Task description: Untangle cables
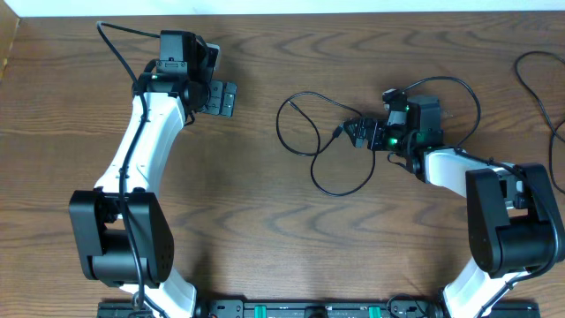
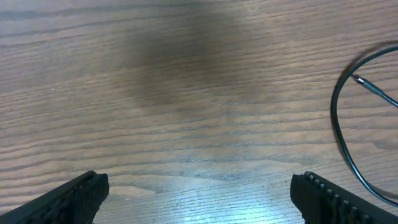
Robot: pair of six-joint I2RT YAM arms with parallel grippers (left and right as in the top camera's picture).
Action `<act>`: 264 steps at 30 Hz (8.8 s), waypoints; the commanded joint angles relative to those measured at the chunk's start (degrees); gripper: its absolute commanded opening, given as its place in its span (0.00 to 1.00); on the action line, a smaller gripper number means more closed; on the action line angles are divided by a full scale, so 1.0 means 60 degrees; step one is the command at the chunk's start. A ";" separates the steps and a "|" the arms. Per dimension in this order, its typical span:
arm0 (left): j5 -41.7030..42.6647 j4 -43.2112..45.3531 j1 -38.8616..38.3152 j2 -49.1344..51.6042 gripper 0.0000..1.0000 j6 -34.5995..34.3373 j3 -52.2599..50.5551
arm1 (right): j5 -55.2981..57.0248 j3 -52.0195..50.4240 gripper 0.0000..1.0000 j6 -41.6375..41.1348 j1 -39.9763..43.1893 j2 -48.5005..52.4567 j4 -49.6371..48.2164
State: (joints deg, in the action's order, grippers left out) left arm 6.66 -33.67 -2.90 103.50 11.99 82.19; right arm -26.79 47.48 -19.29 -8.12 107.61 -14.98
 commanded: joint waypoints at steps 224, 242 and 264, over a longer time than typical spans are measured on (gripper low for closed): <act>-0.0084 -0.0029 -0.0011 0.0004 0.98 -0.0051 -0.0084 | 0.4608 0.5107 0.99 0.1800 0.3009 0.3330 0.1679; -0.0084 -0.0029 -0.0011 0.0004 0.98 -0.0051 -0.0084 | 0.3687 0.5104 0.99 0.1763 0.2856 -0.3701 0.7679; -0.0084 -0.0029 -0.0011 0.0004 0.98 -0.0051 -0.0084 | 0.3687 0.5082 0.99 0.1763 0.2856 -0.3949 0.8007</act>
State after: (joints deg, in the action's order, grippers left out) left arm 6.66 -33.67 -2.90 103.50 11.97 82.19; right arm -4.32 77.84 -9.10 9.19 84.36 32.82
